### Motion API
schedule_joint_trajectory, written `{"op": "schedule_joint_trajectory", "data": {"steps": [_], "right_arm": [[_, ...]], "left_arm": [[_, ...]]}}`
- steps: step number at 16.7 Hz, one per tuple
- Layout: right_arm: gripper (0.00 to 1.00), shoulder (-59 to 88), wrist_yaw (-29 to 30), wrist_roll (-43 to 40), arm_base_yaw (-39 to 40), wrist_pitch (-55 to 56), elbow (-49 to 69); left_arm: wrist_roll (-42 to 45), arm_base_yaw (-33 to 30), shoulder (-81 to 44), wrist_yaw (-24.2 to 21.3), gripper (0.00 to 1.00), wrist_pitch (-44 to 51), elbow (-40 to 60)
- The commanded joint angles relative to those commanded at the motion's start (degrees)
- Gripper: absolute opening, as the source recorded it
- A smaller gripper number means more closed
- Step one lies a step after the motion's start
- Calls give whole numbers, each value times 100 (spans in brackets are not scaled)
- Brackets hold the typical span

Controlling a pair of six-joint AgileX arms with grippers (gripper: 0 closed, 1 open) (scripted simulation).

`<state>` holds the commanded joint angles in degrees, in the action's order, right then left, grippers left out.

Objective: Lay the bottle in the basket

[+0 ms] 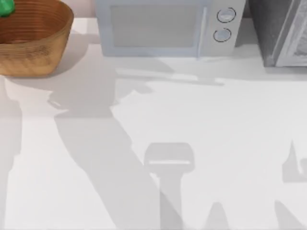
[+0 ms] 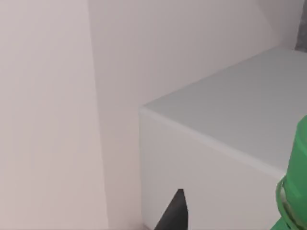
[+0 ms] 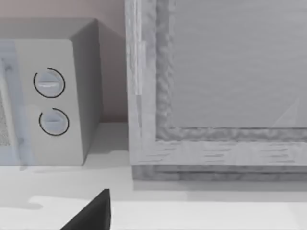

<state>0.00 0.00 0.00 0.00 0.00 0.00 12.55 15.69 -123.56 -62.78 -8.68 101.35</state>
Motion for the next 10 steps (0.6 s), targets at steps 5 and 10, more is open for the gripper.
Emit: {"op": "schedule_joint_trajectory", "data": {"steps": [5, 10], "right_arm": [[100, 0, 0, 0, 0, 0, 0], [100, 0, 0, 0, 0, 0, 0]], "left_arm": [[0, 0, 0, 0, 100, 0, 0], [0, 0, 0, 0, 100, 0, 0]]}}
